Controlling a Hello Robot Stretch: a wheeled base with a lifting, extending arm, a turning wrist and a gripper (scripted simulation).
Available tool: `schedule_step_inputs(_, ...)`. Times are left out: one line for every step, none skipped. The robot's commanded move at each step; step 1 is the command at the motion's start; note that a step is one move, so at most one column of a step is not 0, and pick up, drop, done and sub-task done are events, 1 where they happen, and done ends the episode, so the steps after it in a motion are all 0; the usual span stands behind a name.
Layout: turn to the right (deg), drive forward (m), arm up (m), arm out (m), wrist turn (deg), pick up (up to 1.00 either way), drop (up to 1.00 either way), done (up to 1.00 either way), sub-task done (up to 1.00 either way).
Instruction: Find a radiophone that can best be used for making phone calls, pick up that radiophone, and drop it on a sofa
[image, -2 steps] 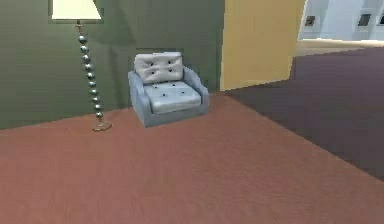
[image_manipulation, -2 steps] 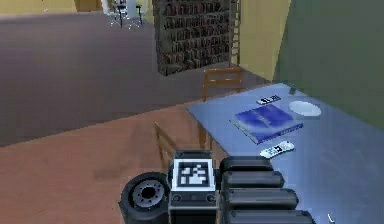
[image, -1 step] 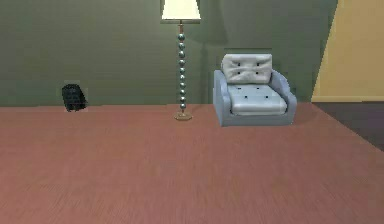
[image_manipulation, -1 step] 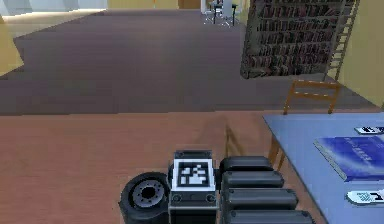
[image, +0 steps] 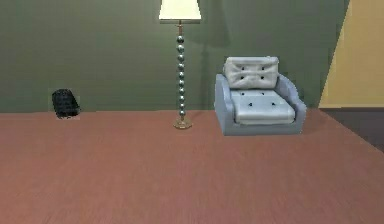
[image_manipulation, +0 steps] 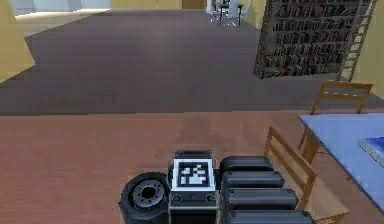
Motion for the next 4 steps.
schedule_step_inputs(45.0, 0.0, 0.0, 0.0, 0.0, 0.0, 0.0, 0.0, 0.0)
schedule_step_inputs(12.0, 0.0, 0.0, 0.0, 0.0, 0.0, 0.0, 0.0, 0.0)
schedule_step_inputs(0.0, 1.0, 0.0, 0.0, 0.0, 0.0, 0.0, 0.0, 0.0)
schedule_step_inputs(0.0, 1.0, 0.0, 0.0, 0.0, 0.0, 0.0, 0.0, 0.0)
